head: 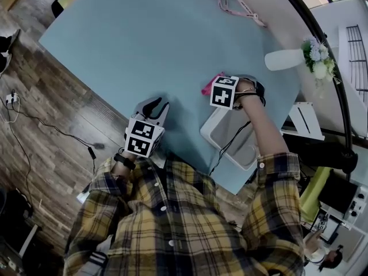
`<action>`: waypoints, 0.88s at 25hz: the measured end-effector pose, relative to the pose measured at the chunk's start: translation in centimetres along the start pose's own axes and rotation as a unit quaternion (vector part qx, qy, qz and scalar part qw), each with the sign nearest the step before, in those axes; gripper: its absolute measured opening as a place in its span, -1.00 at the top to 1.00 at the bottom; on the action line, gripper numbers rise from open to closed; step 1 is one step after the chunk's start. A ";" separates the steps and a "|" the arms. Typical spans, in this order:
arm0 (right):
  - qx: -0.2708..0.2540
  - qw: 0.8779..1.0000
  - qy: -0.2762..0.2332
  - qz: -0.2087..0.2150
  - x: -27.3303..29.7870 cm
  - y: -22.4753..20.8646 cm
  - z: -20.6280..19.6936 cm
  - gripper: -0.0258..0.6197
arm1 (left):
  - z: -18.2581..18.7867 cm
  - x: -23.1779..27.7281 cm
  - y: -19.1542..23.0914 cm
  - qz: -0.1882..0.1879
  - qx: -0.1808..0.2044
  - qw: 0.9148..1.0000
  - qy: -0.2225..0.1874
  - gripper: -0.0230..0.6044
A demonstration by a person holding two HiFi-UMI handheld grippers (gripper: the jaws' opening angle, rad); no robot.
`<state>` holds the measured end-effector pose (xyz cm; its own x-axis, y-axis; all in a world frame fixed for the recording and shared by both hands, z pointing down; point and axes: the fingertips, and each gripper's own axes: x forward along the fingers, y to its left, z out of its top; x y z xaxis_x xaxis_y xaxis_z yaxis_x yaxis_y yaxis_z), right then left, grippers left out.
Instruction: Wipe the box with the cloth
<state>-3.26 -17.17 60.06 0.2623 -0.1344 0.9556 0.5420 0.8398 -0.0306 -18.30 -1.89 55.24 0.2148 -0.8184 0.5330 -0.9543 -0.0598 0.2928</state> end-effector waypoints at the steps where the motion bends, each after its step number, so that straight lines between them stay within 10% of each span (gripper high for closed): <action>1: 0.005 1.000 -0.001 -0.004 0.0 -0.4 -0.3 0.79 | 0.1 0.2 -0.2 -0.001 0.002 1.000 0.000 0.63; 22: 0.173 0.965 -0.076 -0.182 -5.1 -5.9 -5.0 0.79 | 2.2 1.4 -3.4 -0.045 0.046 0.998 0.001 0.63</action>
<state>-3.81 -24.06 53.93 -0.0301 -0.3965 0.9175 0.2706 0.8804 0.3894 -15.23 -4.12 53.23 0.3001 -0.8058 0.5106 -0.9465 -0.1850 0.2644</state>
